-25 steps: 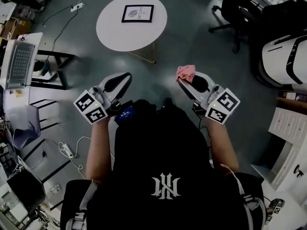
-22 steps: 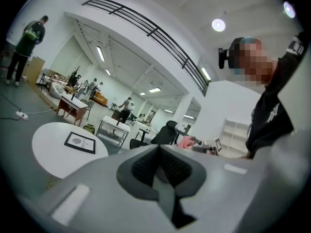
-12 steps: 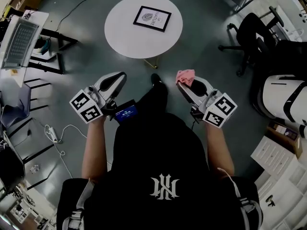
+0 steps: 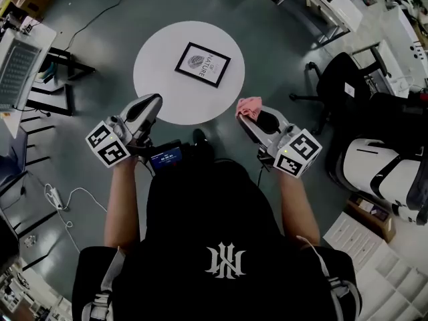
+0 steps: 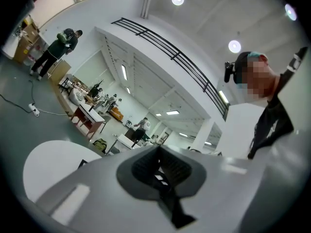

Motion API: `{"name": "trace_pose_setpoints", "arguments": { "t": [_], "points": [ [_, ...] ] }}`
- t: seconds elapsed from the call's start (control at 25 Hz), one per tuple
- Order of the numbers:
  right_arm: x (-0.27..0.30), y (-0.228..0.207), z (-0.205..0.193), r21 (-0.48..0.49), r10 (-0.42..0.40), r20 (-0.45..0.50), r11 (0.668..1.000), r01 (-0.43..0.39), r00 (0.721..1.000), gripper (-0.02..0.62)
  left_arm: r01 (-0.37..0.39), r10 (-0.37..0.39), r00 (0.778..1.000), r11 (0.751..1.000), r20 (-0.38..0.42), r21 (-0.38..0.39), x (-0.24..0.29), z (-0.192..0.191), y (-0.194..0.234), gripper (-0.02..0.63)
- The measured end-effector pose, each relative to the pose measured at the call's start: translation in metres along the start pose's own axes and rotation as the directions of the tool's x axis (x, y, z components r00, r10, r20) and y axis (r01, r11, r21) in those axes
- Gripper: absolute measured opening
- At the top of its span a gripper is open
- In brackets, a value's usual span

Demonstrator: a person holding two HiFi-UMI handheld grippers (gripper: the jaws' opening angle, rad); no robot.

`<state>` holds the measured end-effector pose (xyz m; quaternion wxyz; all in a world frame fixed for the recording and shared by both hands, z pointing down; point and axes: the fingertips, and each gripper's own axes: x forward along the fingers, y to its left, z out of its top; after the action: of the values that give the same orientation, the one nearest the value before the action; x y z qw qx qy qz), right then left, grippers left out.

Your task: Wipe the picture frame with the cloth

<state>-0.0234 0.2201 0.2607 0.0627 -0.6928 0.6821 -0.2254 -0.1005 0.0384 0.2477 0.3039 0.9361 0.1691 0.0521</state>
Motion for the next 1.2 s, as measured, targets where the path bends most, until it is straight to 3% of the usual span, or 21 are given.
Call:
{"name": "trace_pose_setpoints", "arguments": {
  "t": [0.24,0.4,0.56,0.68,0.92,1.04,1.2],
  "points": [
    [0.041,-0.04,0.025,0.0,0.051,-0.014,0.999,-0.051,0.999,0.083,-0.037,0.038,0.999,0.998,-0.018,0.058,0.034,0.018,0.034,0.003],
    [0.067,-0.068,0.027,0.003,0.091,-0.084,0.996,-0.091,0.992,0.083,-0.116,0.119,0.992,0.991,-0.034,0.065,0.042,0.02,0.058,0.003],
    [0.1,-0.094,0.033,0.011,0.154,-0.126,0.988,-0.154,0.98,0.083,-0.175,0.175,0.985,0.984,0.012,0.032,0.043,0.031,0.081,0.003],
    [0.131,-0.116,0.037,0.011,0.233,-0.184,0.972,-0.235,0.955,0.083,-0.272,0.272,0.962,0.962,0.023,0.023,0.043,0.037,0.104,0.003],
    [0.206,-0.159,0.029,-0.021,0.391,-0.374,0.903,-0.429,0.841,0.084,-0.517,0.517,0.856,0.856,0.01,-0.009,0.033,0.029,0.16,0.003],
    [0.237,-0.173,0.012,-0.002,0.432,-0.46,0.873,-0.487,0.776,0.084,-0.573,0.571,0.819,0.82,-0.052,-0.013,0.032,0.014,0.191,0.003],
    [0.265,-0.186,-0.024,0.048,0.485,-0.575,0.824,-0.565,0.659,0.084,-0.627,0.62,0.778,0.775,-0.1,-0.077,0.045,-0.017,0.229,0.003]
  ]
}}
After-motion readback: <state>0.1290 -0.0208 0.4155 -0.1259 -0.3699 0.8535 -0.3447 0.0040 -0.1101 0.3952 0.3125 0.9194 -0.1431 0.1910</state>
